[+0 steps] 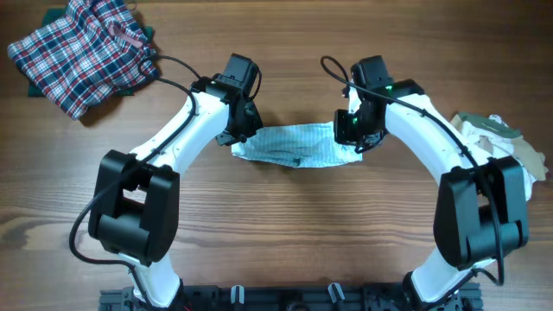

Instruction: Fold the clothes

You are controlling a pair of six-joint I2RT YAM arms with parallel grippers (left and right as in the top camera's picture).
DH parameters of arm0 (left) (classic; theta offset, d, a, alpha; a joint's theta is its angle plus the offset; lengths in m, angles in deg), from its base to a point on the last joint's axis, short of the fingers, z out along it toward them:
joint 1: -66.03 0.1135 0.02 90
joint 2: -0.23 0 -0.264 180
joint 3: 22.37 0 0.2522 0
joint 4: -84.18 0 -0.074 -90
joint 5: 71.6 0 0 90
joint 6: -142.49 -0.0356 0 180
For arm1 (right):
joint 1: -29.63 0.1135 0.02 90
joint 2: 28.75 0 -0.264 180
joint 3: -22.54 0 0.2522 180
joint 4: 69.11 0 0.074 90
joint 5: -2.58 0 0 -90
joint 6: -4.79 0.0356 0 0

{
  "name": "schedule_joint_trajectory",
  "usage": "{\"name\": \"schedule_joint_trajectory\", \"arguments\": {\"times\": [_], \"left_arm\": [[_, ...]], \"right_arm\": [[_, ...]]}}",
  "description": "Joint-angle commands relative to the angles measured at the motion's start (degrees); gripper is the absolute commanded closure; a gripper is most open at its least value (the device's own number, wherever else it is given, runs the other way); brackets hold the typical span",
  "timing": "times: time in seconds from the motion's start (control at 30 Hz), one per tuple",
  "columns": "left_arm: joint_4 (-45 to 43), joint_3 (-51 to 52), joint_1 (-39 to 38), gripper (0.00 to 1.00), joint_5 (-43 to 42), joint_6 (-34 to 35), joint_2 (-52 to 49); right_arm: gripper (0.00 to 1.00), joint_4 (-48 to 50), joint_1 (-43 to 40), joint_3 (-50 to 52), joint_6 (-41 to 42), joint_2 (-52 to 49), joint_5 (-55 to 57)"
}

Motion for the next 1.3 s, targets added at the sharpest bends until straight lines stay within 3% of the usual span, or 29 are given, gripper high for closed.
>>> {"name": "schedule_joint_trajectory", "arguments": {"times": [0.0, 0.17, 0.3, 0.73, 0.9, 1.27], "left_arm": [[-0.44, -0.26, 0.37, 0.85, -2.99, -0.28, -0.13], [-1.29, -0.17, 0.37, 0.9, -4.98, -0.28, -3.48], [-1.25, -0.17, 0.37, 0.92, -6.14, -0.31, -5.03], [-0.9, 0.52, 0.44, 0.92, -5.88, -0.94, -7.21], [0.39, 0.52, 0.55, 0.92, -4.31, -1.84, -7.21], [0.61, 0.35, 2.14, 0.96, -2.45, -4.68, -7.19]], "right_arm": [[0.81, 2.45, 0.28, 2.89, 0.55, -0.72, 0.28], [0.93, 6.64, 0.28, 5.14, 0.87, -1.18, 0.31], [0.95, 6.91, 0.28, 5.14, 2.01, -1.27, 1.11], [0.93, 11.15, -0.52, 10.43, 4.04, -1.66, 3.78], [0.93, 8.68, -2.49, 10.43, 6.75, -2.03, 10.51], [0.96, 8.59, -5.4, 9.33, 5.99, -1.95, 9.01]]}}
